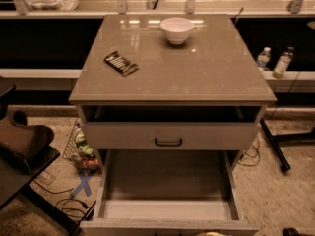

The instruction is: Close middle drawer

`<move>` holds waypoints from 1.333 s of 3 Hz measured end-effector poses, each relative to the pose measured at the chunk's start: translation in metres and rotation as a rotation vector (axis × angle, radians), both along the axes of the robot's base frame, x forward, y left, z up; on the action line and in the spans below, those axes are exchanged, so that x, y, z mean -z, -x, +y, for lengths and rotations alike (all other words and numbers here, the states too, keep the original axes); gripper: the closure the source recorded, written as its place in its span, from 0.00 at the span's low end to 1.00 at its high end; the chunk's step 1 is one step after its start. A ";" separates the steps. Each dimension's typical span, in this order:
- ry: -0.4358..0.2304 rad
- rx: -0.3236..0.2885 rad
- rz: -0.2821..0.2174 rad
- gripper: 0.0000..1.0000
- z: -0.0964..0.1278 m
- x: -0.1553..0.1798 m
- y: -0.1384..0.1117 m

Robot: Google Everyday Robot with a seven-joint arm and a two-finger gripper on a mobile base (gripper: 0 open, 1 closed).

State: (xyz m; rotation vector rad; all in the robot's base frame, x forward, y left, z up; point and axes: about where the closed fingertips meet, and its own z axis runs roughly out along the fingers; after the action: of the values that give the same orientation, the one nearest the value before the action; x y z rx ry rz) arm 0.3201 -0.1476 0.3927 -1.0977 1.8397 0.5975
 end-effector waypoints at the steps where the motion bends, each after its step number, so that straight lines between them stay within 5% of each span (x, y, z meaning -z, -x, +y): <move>1: 0.000 0.000 0.000 1.00 0.000 0.000 0.001; 3: 0.030 -0.033 -0.111 1.00 0.002 -0.018 -0.074; 4: 0.053 -0.045 -0.183 1.00 0.000 -0.028 -0.141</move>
Offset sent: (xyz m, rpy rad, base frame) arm 0.1618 0.0009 0.0420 -0.0677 -0.2453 0.0673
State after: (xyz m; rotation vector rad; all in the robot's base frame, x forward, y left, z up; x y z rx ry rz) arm 0.4616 -0.1471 0.4211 -1.1912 1.6848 0.4594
